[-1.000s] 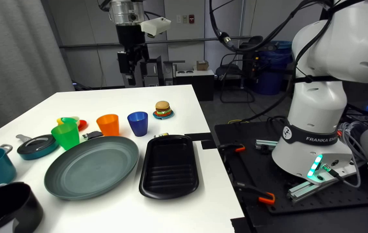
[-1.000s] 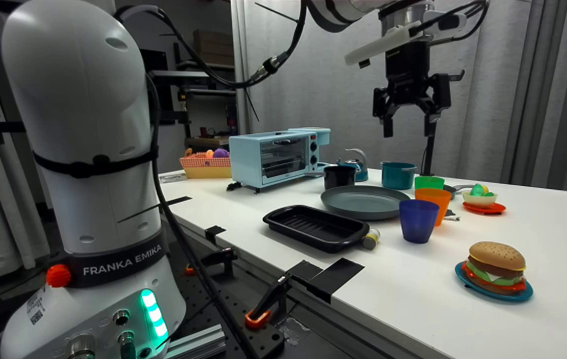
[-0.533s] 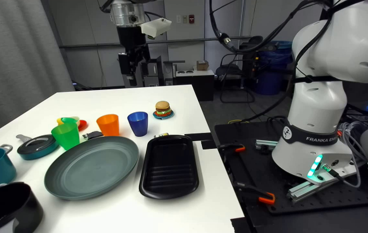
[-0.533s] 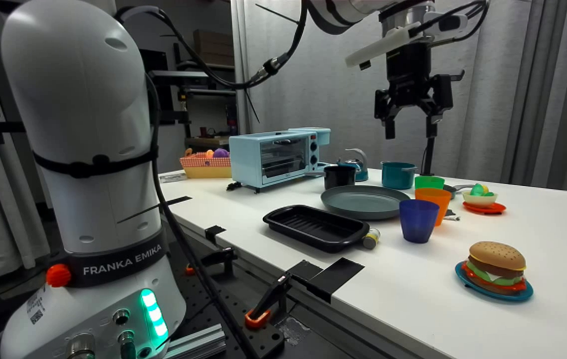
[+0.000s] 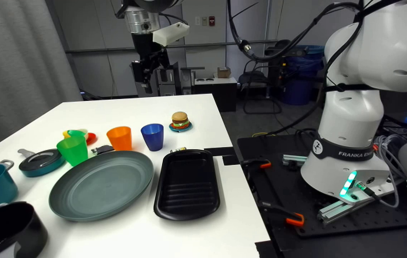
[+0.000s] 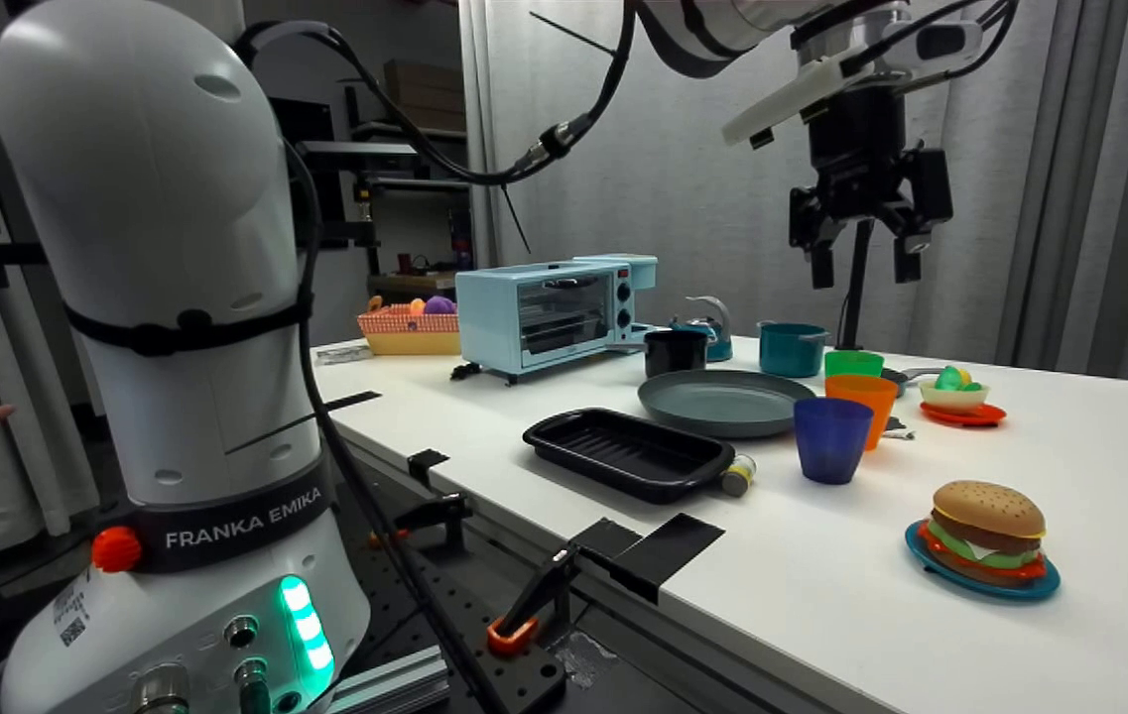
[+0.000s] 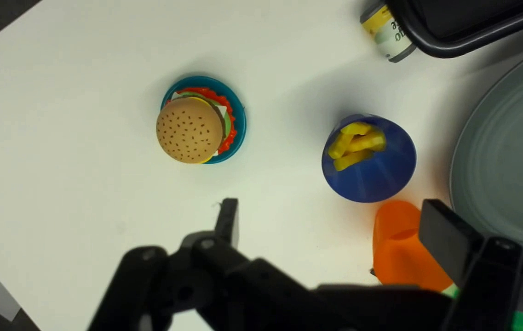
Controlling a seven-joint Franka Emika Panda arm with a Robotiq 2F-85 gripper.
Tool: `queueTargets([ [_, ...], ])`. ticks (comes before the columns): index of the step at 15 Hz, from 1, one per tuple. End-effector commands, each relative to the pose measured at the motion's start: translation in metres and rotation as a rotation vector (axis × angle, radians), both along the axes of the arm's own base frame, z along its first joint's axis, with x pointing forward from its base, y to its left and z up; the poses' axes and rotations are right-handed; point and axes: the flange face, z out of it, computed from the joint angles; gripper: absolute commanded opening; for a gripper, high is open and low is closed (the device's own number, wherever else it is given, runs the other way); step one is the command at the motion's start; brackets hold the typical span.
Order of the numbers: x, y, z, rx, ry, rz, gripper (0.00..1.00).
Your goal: Pour the potato fries in the blue cup on the plate
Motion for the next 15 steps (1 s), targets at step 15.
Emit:
queueTargets([
  [15, 0.043, -0.032, -0.044, 0.019, 0.022, -0.086, 1.00],
])
